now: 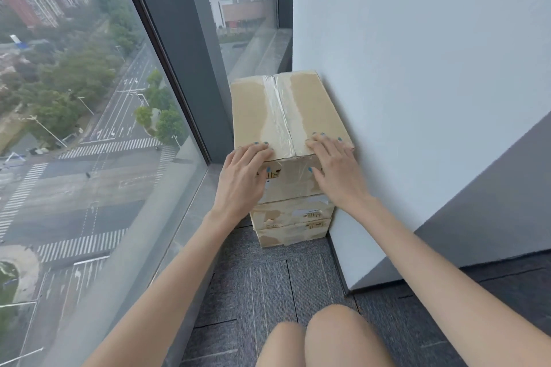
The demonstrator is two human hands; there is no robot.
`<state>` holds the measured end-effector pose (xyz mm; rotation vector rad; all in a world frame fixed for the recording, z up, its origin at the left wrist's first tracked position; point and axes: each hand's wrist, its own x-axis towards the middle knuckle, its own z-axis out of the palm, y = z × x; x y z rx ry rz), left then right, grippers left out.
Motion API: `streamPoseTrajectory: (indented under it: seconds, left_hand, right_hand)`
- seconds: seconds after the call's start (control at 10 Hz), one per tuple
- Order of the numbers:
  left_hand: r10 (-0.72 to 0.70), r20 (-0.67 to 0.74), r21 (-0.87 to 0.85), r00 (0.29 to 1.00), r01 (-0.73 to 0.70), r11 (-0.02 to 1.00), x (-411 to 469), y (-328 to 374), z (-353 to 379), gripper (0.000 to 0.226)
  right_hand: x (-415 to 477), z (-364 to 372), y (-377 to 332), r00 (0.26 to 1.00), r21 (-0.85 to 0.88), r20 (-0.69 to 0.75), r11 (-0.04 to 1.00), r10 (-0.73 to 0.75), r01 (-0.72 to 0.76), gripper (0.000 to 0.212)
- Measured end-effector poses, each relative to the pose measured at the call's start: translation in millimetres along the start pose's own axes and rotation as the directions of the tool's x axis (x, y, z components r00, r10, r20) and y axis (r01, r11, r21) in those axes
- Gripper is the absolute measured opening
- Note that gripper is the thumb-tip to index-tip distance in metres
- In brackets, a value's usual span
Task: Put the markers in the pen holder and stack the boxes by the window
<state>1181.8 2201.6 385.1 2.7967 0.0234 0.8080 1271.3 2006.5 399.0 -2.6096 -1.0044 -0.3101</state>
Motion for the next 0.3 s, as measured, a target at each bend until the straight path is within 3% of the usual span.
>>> streamPoseTrajectory:
  seconds: [0.1, 0.3]
  left_hand:
    - [-0.035, 0.111, 0.033, 0.993, 0.032, 0.999, -1.6, 9.1, -9.0, 0.040]
    - [-0.094, 0.365, -0.008, 0.926, 0.104, 0.995, 18.1, 39.6, -84.0, 0.040]
  right_hand:
    - [-3.8, -12.5, -5.9, 0.993, -0.026, 0.111, 0.999, 0.025, -0.022, 0.057]
    - [-4.6, -100.4, -51.9, 0.970, 0.087, 0.239, 0.994, 0.038, -0.060, 0.048]
